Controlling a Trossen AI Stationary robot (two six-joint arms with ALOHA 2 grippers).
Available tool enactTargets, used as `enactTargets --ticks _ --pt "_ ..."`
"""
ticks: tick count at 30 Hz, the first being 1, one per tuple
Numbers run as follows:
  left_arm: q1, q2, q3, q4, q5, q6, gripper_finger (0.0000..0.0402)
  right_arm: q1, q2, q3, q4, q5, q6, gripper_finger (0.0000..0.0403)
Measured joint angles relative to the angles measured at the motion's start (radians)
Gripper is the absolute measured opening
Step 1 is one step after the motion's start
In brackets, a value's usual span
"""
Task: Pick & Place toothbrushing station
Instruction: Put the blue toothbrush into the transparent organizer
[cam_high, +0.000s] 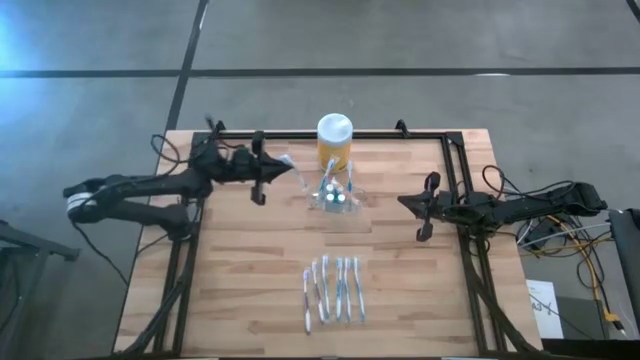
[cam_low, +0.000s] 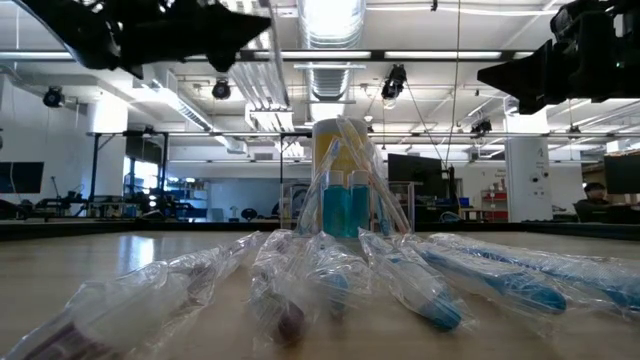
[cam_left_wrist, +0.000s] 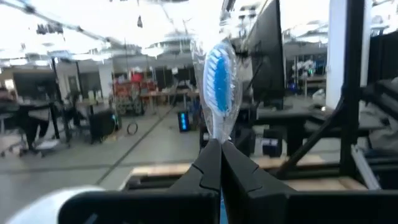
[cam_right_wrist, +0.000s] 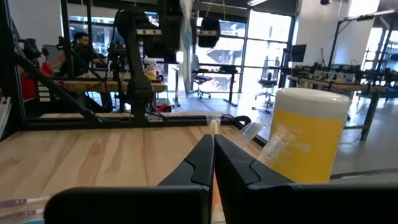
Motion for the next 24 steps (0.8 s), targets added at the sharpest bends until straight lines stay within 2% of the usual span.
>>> enactTargets --ticks 5,16,24 --pt "0.0 0.145 -0.004 0.077 -0.059 0.002 0.0 0.0 0.0 0.0 0.0 0.0 -0.005 0.0008" --pt "0.0 0.394 -0.017 0.21 -0.259 -0.009 0.0 0.0 0.0 0.0 0.0 0.0 -0.001 0.0008" --pt "0.0 0.521 -0.017 0.289 -0.298 -0.032 0.0 0.0 0.0 0.0 0.0 0.0 0.012 0.0008"
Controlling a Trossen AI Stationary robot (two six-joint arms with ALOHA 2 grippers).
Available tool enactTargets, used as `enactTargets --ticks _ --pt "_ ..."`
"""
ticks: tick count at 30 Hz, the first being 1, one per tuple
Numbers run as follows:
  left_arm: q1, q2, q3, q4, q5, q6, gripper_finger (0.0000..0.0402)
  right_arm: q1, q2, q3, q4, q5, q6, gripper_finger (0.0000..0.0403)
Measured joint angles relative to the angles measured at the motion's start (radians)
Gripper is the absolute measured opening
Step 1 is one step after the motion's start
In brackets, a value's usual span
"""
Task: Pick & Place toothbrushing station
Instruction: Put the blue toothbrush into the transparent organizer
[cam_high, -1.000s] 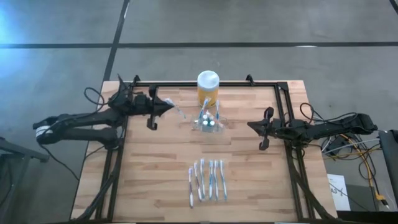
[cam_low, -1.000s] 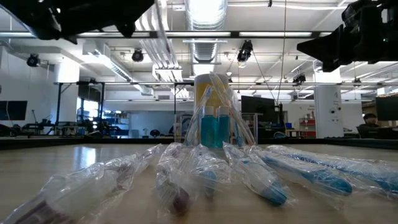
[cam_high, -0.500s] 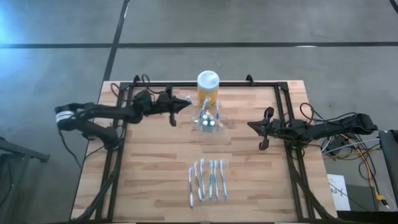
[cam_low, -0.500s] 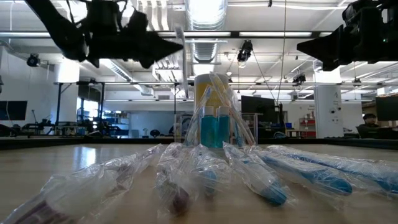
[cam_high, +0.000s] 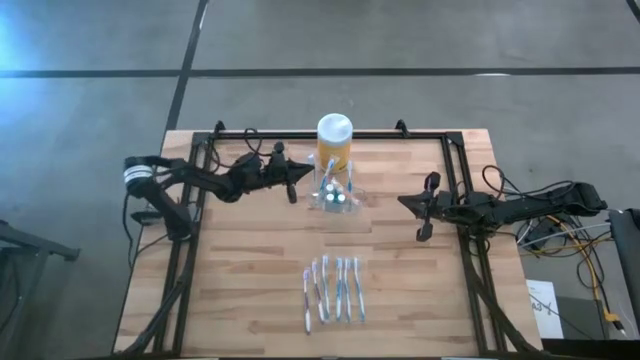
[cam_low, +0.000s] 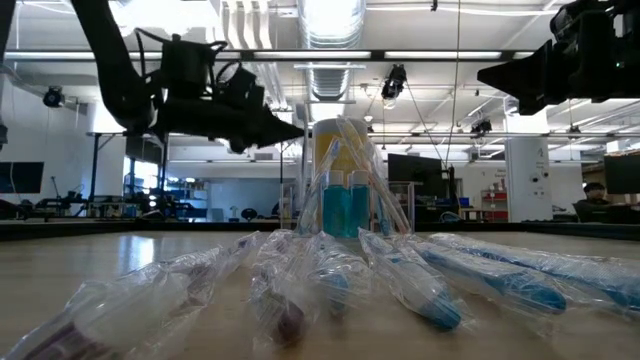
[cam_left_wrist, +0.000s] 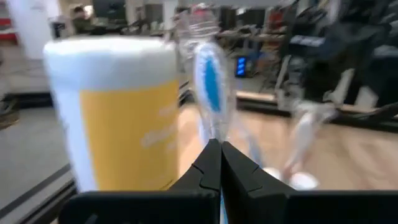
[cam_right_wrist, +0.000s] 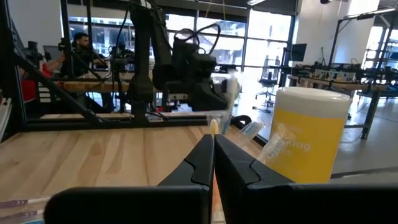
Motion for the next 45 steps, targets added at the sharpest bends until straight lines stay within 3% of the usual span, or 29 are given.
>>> enactTargets --ticks 17,34,45 --pt "0.0 0.14 -0.005 0.041 -0.049 0.029 0.0 0.0 0.0 0.0 -0.002 0.0 0.006 0.0008" --pt "0.001 0.141 -0.018 -0.011 -0.054 -0.014 0.0002 0.0 0.0 0.0 -0.003 0.0 0.013 0.0008" --pt "0.001 0.11 -0.021 -0.029 -0.05 -0.031 0.0037 0.0 0.0 0.0 -0.003 0.0 0.013 0.0008"
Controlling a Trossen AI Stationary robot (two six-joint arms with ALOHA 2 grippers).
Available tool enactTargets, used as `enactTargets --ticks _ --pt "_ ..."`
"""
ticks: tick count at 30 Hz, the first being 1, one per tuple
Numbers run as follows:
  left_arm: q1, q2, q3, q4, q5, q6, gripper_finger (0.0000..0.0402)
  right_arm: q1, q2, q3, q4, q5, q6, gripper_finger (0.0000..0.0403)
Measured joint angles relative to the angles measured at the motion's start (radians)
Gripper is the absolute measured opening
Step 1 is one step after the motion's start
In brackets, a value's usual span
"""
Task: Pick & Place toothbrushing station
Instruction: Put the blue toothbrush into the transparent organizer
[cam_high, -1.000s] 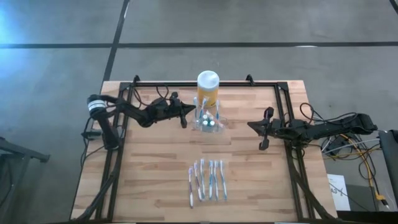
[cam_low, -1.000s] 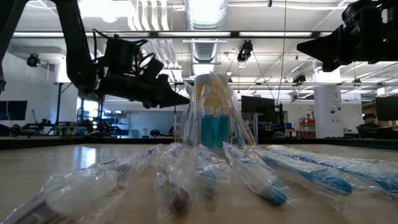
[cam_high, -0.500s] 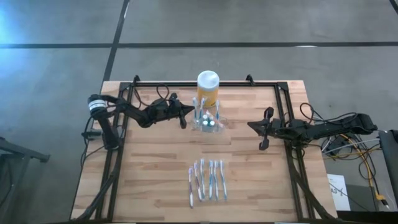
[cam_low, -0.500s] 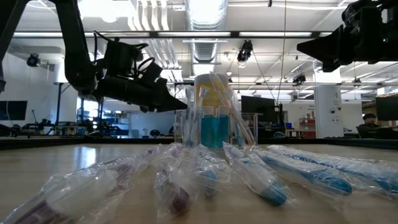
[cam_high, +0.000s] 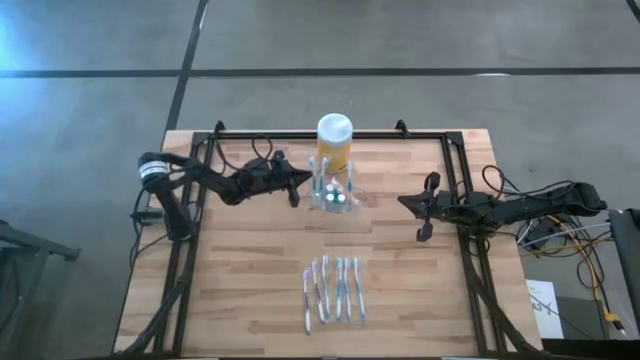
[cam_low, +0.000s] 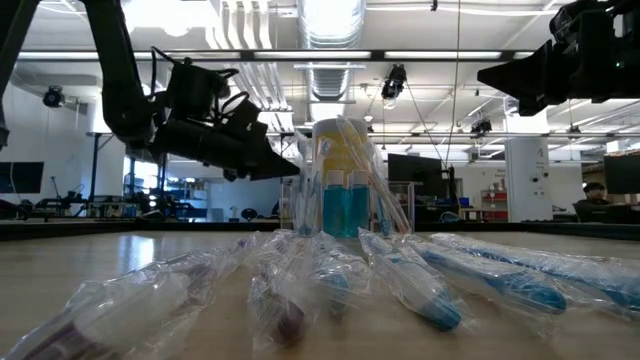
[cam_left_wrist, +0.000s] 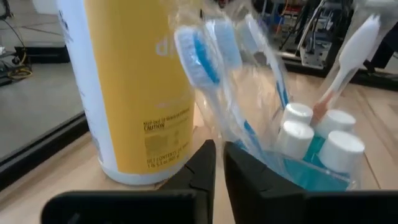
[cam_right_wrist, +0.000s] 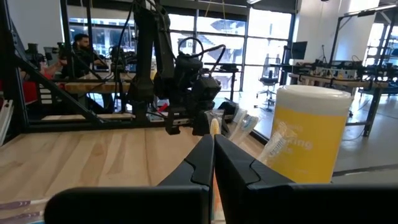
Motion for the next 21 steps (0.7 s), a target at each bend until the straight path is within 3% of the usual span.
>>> enactTargets --ticks 9,16,21 --pt "0.0 -0.064 0.0 -0.034 0.0 0.011 0.0112 0.0 0.0 0.0 0.0 0.0 0.0 0.0008" --pt "0.0 -0.129 0.0 -0.247 0.0 0.012 0.0187 0.0 0.0 0.0 0.0 0.0 0.019 0.0008" --pt "0.0 -0.23 0.0 -0.44 0.0 0.025 0.0216 0.0 0.0 0.0 0.0 0.0 0.019 0.0008"
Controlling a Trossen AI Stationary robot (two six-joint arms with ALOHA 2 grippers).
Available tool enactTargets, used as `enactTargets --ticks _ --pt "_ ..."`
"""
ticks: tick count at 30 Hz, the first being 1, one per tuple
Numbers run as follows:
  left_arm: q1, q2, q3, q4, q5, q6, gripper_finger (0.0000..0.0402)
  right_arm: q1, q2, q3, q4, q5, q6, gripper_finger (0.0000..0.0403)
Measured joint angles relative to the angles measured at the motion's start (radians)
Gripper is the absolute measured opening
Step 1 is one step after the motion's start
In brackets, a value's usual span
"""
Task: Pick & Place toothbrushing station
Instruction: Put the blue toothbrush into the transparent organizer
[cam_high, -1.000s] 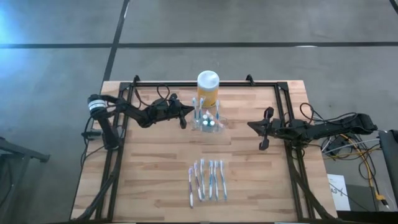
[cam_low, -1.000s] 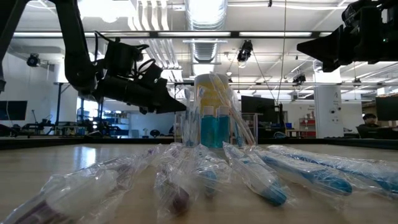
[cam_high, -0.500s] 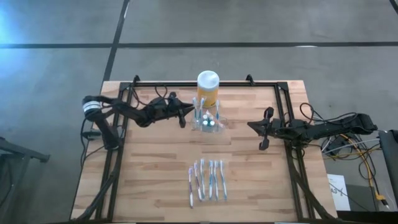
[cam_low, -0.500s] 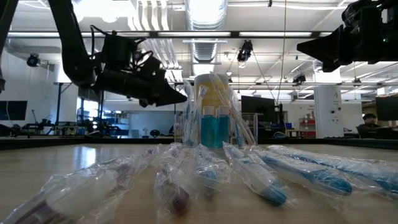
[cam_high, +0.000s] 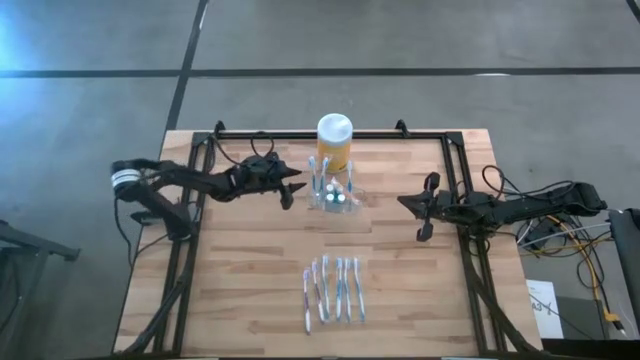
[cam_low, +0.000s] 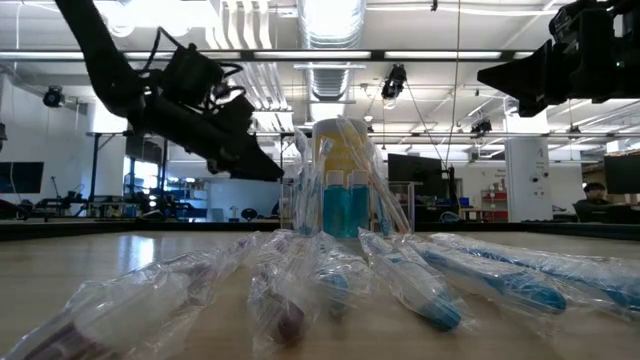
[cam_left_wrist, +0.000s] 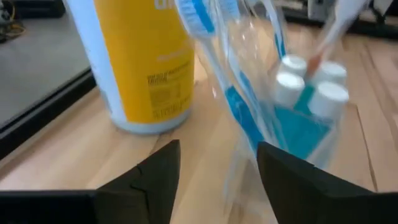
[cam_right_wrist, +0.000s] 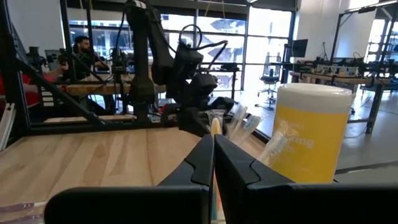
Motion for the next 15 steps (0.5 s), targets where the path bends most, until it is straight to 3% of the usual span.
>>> enactTargets --ticks 9,12,15 --pt "0.0 -0.352 0.0 -0.432 0.004 0.118 0.0205 0.0 0.0 0.0 -0.002 0.0 0.004 0.0008" --pt "0.0 -0.499 -0.007 -0.507 0.082 0.148 0.0178 0.0 0.0 0.0 -0.005 -0.001 0.007 0.0008" --pt "-0.007 -0.633 -0.042 -0.52 0.213 0.161 0.0123 0.0 0.0 0.0 -0.012 -0.001 0.021 0.0008"
